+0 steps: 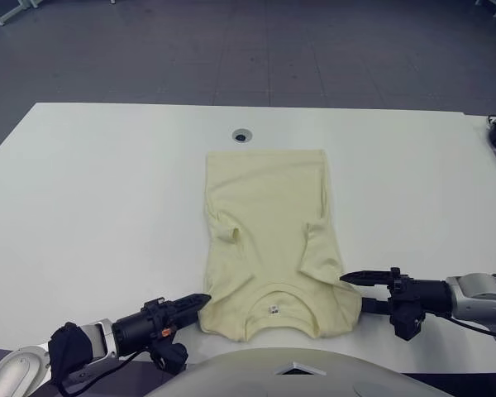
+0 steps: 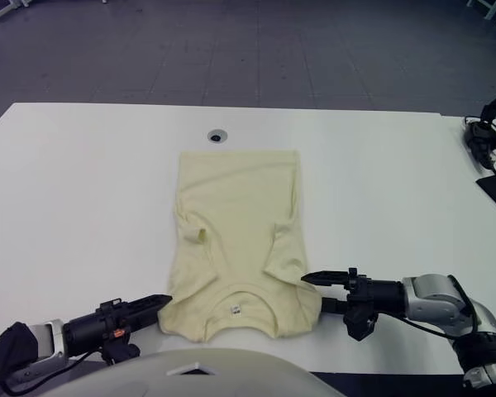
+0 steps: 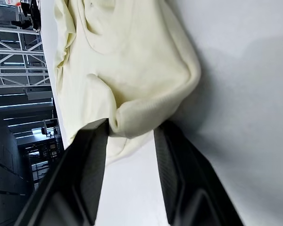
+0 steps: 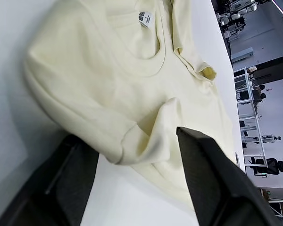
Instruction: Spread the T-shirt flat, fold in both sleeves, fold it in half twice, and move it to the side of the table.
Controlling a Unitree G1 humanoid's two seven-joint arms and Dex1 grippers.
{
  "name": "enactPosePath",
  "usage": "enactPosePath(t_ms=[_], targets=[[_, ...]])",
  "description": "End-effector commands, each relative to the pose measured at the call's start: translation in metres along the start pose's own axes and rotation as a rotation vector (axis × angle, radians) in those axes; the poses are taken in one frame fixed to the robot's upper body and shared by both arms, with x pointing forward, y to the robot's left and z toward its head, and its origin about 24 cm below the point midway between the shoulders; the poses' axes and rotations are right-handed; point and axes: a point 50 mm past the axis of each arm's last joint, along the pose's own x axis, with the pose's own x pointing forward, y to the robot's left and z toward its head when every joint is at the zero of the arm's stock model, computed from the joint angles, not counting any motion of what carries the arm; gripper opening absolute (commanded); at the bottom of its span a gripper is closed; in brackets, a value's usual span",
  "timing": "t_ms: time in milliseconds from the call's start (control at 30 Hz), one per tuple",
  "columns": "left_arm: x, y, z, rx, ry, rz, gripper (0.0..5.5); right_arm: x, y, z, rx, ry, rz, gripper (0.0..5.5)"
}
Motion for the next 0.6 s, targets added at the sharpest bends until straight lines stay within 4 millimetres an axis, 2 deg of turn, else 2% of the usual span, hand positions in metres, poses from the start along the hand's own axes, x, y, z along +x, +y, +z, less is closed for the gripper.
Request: enactPosePath(t_ms=[33,167,300,433,600], targets=[[0.000,-0.007,-0.003,-0.012,0.017,-0.054,0.84,0.001,0.010,-0.003,0.098,0.034,0.067,2.07],[0.001,-0.007,-0.002,-0.012,0.013,-0.051,0.09,0.003,0.013,-0.003,0.174,0.042,0.086,1.30],[0.002,-0.009,0.000,-0.030,0.004,-0.063,0.00,0.004,0.016,0.000,0.278,0.051,0.120,0.68],[0.000,-0.015,0.009,-0.198,-0.009,-0.121,0.00,0.005,0.020,0.011,0.505,0.029,0.181,0.04],[-0.016,-0.018,0.023,-0.546,-0.029,-0.254,0.00,0.004,0.006,0.028,0.814,-0.065,0.202,0.01]])
